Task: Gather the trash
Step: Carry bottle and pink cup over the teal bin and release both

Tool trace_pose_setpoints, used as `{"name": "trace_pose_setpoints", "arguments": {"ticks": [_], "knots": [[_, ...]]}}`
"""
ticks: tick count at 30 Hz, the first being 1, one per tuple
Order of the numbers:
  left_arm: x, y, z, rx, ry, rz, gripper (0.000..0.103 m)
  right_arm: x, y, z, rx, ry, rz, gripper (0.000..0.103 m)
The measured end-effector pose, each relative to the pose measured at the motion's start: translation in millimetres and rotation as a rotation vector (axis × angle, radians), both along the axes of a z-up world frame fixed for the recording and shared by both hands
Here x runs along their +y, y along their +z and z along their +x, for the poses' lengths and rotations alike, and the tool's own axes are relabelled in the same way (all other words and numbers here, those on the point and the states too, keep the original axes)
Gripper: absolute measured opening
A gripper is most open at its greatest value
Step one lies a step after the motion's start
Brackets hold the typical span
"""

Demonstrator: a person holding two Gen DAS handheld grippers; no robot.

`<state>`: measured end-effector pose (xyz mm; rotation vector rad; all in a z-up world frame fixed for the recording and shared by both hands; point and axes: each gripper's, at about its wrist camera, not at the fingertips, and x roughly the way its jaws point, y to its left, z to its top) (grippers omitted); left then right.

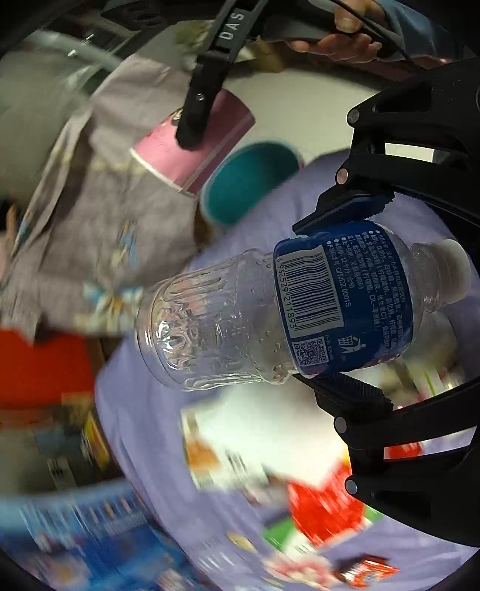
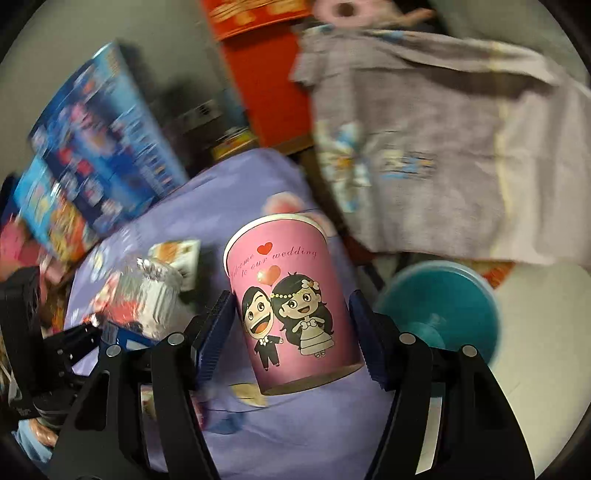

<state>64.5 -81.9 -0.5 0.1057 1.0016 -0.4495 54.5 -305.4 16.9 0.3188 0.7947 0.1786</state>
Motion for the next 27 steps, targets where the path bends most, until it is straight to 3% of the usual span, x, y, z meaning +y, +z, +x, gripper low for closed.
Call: {"name": "trace_pose_setpoints", "arguments": {"ticks": [5, 15, 27], "knots": [[-77, -14, 14, 0.028, -0.125, 0.041, 0.071, -67, -19, -12, 0.002, -0.137, 0.04, 0.061], [-187, -60, 44, 0.115, -0.286, 0.099, 0.071, -150, -81, -15, 0.094, -0.305, 0.106, 0.061], [-237, -118, 71, 0.227, -0.337, 0.163, 0.072, -175, -119, -3, 0.189, -0.357, 0.113, 0.062]]}}
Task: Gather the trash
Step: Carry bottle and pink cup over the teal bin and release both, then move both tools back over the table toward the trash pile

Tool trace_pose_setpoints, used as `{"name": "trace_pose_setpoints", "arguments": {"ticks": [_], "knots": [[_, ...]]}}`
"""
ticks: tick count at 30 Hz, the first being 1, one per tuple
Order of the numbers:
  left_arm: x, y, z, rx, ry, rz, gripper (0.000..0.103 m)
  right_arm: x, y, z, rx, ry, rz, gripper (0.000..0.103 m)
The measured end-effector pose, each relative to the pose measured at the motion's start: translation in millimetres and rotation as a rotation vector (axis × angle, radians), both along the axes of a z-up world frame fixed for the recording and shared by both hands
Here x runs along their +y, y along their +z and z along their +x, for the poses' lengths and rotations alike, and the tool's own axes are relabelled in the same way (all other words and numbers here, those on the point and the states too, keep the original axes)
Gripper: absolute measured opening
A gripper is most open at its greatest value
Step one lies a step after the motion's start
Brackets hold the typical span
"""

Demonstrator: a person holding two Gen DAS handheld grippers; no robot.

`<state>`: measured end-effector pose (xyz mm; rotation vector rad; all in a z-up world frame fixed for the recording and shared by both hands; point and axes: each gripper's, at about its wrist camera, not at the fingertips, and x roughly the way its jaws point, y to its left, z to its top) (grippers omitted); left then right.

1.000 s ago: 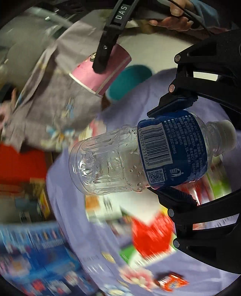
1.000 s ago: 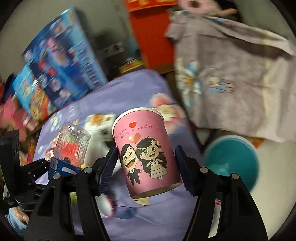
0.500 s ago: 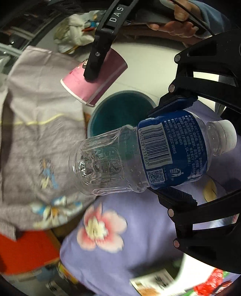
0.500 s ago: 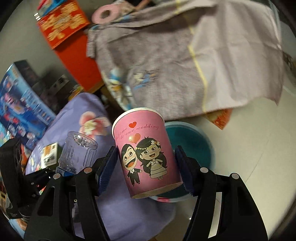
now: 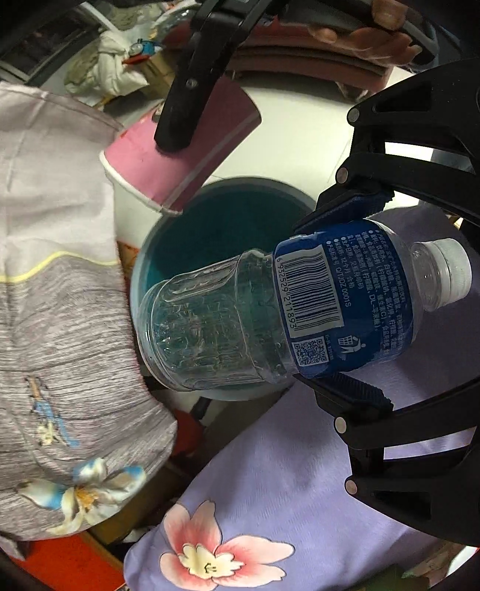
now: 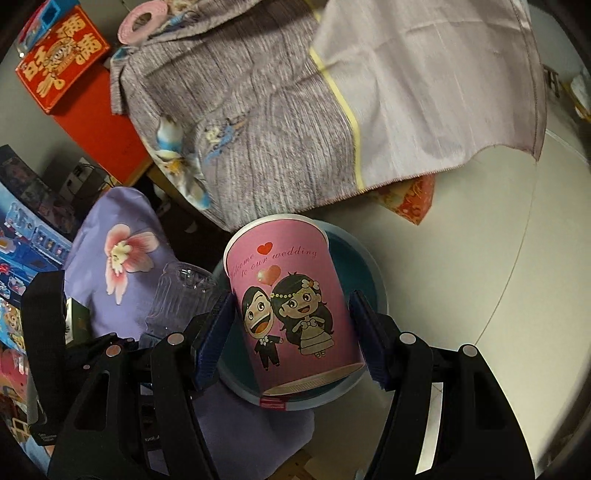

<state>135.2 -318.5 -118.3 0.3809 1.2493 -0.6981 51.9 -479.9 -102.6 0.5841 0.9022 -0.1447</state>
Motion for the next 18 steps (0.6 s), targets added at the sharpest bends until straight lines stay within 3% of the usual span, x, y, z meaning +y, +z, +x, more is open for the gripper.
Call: {"name": "trace_pose_setpoints", "arguments": {"ticks": [5, 18], "knots": [[5, -5, 8, 0.01, 0.023, 0.001, 0.079, 0, -12, 6, 0.03, 0.0, 0.009, 0.062], [34, 4, 8, -0.036, 0.064, -0.019, 0.082, 13, -28, 25, 0.079, 0.036, 0.028, 0.062]]}}
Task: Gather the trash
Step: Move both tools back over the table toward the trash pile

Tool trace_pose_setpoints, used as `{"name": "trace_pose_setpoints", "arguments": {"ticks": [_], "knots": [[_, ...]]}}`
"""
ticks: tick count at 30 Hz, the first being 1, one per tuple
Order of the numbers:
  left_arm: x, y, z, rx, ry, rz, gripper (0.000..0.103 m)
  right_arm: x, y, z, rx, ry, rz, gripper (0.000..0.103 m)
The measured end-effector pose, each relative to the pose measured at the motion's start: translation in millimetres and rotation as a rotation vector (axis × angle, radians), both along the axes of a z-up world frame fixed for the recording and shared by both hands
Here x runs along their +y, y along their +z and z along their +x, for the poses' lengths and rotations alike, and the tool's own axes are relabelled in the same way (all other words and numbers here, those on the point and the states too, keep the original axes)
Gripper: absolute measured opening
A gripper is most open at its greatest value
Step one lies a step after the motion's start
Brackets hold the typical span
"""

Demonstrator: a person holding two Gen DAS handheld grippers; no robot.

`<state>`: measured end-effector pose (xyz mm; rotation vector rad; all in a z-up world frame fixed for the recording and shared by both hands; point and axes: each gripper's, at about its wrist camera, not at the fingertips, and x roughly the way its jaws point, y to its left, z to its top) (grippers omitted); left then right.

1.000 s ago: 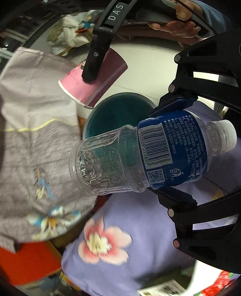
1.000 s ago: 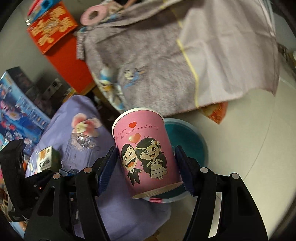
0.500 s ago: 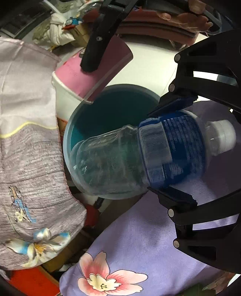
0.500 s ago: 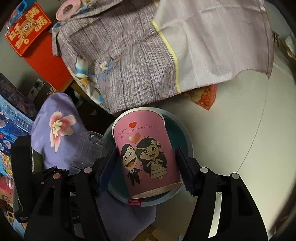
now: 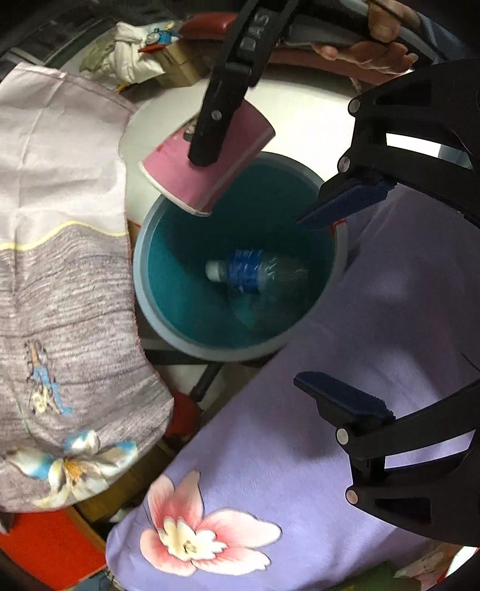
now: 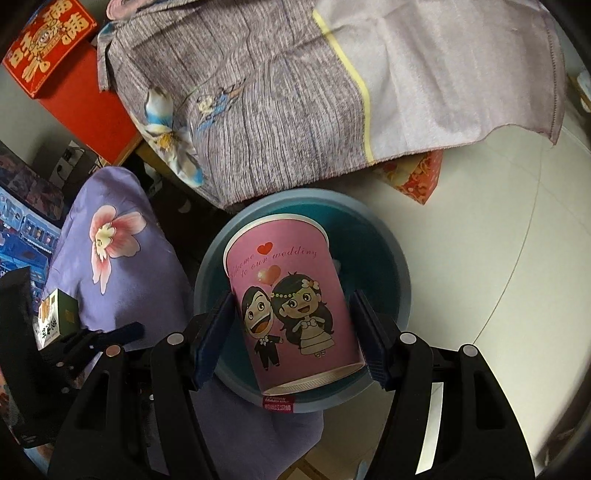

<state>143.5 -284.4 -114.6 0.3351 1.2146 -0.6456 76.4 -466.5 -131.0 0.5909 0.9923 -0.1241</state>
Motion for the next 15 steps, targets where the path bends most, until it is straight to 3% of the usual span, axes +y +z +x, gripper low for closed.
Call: {"name": "trace_pose_setpoints", "arguments": {"ticks": [5, 9, 15], "knots": [[18, 10, -2, -0.035, 0.036, -0.015, 0.092, 7, -11, 4, 0.033, 0.02, 0.027, 0.063], [28, 14, -3, -0.029, 0.053, -0.027, 0.093, 10, -17, 6, 0.065, 0.009, 0.045, 0.071], [40, 24, -10, -0.035, 0.071, -0.04, 0.093, 17, -8, 0, 0.076, 0.003, 0.018, 0.076]]}}
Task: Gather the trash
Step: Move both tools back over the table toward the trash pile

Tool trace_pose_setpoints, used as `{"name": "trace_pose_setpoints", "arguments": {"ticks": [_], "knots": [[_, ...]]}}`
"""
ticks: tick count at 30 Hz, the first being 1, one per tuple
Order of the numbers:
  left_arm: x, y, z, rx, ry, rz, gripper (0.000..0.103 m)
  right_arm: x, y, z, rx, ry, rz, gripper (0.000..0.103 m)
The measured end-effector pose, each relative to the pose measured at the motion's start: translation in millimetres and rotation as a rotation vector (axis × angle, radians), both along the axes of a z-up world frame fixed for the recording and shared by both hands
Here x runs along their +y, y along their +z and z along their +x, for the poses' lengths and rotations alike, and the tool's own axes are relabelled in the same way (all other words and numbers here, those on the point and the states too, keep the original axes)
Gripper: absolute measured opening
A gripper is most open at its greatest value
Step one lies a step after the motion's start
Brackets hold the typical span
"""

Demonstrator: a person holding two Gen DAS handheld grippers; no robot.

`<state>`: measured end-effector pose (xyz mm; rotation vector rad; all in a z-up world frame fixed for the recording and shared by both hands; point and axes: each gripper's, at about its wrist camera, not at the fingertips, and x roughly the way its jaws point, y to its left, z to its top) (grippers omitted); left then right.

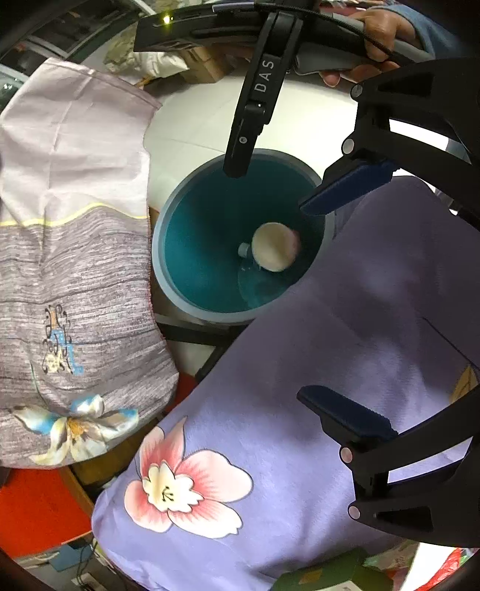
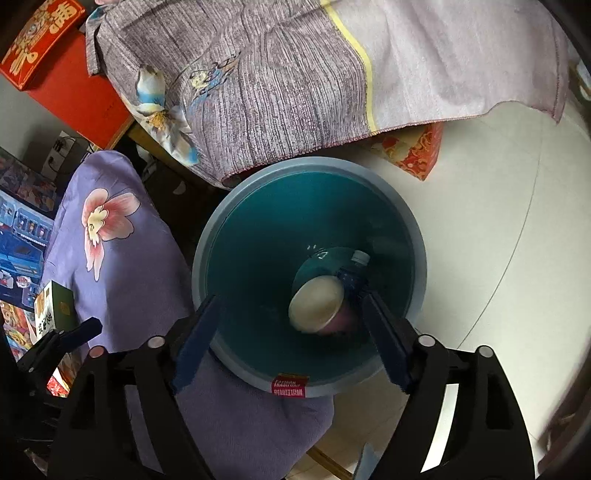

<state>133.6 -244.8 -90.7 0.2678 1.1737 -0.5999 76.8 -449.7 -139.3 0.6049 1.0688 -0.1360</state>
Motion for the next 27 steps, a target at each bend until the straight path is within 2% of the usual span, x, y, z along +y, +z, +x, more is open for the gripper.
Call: {"name": "trace_pose_setpoints", "arguments": {"ticks": [11, 21, 27], "knots": [[48, 36, -32, -0.07, 0.043, -0.041, 0.095, 41, 34, -17, -0.04, 0.067, -0.044, 0.076], [131, 63, -61, -0.121, 0.148, -0.06, 0.095, 123, 65, -27, -0.075, 0.216, -0.076, 0.076], [200, 69, -84, -0.158, 0.231, -0.021, 0.095, 180, 79, -34, -0.087, 0.34, -0.104, 0.076]]}}
